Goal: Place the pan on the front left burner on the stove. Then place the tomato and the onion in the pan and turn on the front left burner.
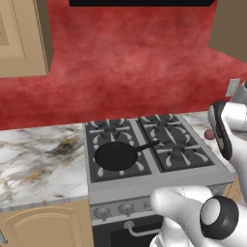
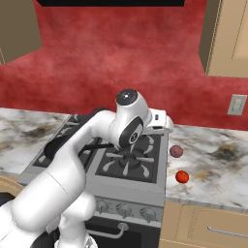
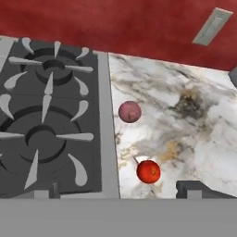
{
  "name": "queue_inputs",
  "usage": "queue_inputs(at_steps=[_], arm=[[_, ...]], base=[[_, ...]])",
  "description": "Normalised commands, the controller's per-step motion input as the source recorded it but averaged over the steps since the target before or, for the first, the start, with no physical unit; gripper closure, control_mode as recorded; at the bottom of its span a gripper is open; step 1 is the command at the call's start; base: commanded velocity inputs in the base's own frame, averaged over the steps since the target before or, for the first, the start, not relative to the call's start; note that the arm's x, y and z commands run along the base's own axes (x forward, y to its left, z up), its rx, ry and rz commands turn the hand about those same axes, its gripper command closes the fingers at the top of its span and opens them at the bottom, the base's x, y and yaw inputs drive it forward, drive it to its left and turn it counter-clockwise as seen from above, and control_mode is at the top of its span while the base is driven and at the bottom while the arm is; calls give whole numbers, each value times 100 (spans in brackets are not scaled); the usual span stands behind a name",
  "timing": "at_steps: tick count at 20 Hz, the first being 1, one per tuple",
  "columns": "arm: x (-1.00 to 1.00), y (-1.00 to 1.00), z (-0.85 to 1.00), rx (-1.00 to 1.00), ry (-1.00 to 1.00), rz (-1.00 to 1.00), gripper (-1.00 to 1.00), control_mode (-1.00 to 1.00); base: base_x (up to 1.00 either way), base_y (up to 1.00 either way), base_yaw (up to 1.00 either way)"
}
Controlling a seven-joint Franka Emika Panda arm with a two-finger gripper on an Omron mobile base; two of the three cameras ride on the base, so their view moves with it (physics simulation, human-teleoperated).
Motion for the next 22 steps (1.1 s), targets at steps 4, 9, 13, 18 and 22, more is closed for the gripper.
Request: queue_inputs(at_steps=[4,9,13,18,22], arm=[[14,-6,-35,7,0,-14,-100,-100],[13,-16,-36,12,0,-10,-100,-100],[21,-21,-17,16,0,-11,-100,-100],[32,-10,-12,15,0,-15,-100,-100],[34,-3,-12,8,0,-17,-100,-100]], base=[[0,0,0],[0,0,0],[0,0,0],[0,0,0],[0,0,0]])
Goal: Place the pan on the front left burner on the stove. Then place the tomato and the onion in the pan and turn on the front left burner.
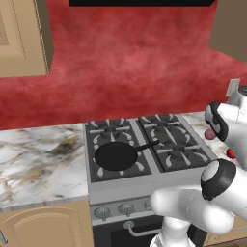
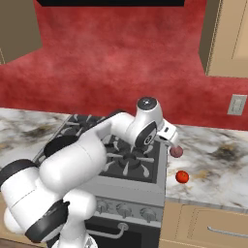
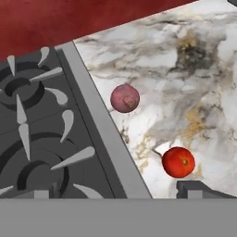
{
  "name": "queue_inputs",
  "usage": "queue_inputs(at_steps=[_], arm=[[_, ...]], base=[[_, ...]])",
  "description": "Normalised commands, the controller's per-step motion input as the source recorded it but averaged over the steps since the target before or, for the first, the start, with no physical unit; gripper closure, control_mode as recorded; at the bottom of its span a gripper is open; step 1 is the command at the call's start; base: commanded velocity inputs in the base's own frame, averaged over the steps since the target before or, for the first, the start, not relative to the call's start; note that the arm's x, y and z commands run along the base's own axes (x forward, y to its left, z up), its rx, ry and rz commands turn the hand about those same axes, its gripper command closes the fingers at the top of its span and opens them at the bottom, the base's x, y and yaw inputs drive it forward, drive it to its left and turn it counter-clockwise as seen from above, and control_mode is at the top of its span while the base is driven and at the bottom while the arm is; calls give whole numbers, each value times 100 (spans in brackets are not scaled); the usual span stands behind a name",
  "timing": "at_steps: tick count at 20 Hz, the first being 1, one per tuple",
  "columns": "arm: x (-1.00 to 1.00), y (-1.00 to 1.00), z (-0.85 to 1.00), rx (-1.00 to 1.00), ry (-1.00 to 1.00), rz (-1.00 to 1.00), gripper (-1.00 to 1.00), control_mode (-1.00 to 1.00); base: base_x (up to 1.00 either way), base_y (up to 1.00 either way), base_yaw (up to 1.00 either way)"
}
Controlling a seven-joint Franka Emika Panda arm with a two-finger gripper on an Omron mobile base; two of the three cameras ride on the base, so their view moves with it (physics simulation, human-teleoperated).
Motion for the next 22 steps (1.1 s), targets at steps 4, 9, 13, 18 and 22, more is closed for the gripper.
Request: queue_inputs(at_steps=[4,9,13,18,22], arm=[[27,-10,-22,3,0,-16,-100,-100],[13,-27,-28,2,0,-13,-100,-100],[14,-19,-23,4,0,-10,-100,-100],[16,-7,-18,6,0,-2,-100,-100],[10,-4,-15,6,0,0,-100,-100]], base=[[0,0,0],[0,0,0],[0,0,0],[0,0,0],[0,0,0]])
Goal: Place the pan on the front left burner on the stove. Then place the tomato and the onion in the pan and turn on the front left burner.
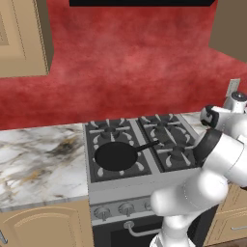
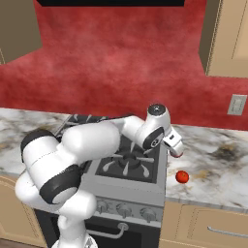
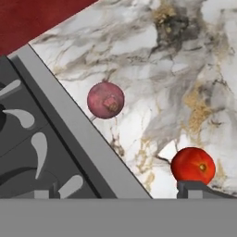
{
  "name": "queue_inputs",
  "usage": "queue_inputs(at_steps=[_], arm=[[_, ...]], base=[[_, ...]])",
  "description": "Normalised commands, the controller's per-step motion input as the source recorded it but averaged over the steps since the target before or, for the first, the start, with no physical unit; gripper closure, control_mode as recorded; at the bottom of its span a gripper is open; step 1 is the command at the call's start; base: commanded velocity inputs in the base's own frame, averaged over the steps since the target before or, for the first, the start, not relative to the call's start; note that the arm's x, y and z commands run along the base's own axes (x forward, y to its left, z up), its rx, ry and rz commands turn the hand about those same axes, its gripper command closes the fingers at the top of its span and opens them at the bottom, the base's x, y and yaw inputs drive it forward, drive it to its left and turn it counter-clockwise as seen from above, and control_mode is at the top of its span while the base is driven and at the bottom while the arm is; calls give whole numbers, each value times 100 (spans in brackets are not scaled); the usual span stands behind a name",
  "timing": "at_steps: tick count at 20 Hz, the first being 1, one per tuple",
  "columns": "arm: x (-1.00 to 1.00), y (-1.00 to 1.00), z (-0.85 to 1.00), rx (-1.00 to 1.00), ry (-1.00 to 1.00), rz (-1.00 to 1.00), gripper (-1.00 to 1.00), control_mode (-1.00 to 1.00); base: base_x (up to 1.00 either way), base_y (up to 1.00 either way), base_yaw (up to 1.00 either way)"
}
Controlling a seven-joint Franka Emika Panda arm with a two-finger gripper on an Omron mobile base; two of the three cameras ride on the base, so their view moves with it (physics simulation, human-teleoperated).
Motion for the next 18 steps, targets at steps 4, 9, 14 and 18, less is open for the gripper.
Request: queue_inputs(at_steps=[4,9,14,18], arm=[[15,-7,-15,4,0,0,-100,-100],[24,-9,-15,1,0,-1,-100,-100],[27,-6,-15,0,0,-2,-100,-100],[23,-8,-18,0,0,-2,-100,-100]], base=[[0,0,0],[0,0,0],[0,0,0],[0,0,0]])
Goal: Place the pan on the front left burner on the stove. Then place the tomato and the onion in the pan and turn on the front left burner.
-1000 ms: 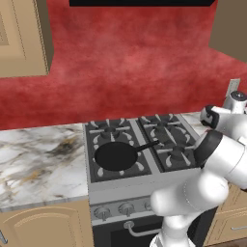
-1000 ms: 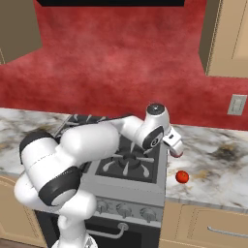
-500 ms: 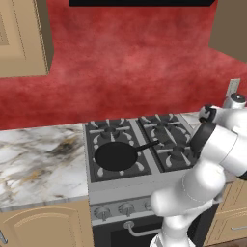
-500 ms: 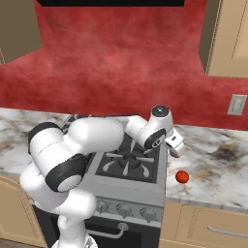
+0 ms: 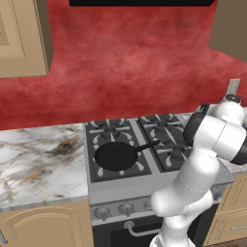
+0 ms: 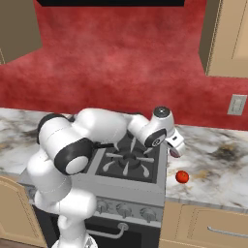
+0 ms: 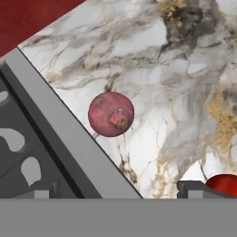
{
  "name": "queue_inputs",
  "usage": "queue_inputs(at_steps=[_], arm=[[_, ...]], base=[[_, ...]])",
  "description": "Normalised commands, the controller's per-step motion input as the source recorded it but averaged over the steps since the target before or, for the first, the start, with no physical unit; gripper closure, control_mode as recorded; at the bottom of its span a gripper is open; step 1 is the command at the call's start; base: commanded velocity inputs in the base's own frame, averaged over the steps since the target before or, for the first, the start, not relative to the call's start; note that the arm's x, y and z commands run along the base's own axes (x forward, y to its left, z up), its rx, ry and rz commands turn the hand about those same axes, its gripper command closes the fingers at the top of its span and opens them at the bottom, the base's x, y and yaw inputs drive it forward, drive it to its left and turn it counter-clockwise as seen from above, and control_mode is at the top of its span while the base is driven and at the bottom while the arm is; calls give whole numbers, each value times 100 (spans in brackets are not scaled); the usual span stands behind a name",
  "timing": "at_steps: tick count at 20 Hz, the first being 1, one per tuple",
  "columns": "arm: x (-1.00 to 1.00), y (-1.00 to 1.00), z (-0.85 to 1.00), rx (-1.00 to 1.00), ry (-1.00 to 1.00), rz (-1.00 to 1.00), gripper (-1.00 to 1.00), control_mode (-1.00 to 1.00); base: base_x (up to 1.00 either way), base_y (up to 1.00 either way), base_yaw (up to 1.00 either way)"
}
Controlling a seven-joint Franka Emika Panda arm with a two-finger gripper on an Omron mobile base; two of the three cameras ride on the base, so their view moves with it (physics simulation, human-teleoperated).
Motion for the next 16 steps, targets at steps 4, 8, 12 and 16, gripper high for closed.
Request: queue_inputs(at_steps=[4,8,12,16], arm=[[18,-12,-23,0,0,-2,-100,-100],[18,-11,-23,0,0,-1,-100,-100],[20,-8,-20,0,0,-1,-100,-100],[21,-6,-20,0,0,-2,-100,-100]], base=[[0,0,0],[0,0,0],[0,0,0],[0,0,0]])
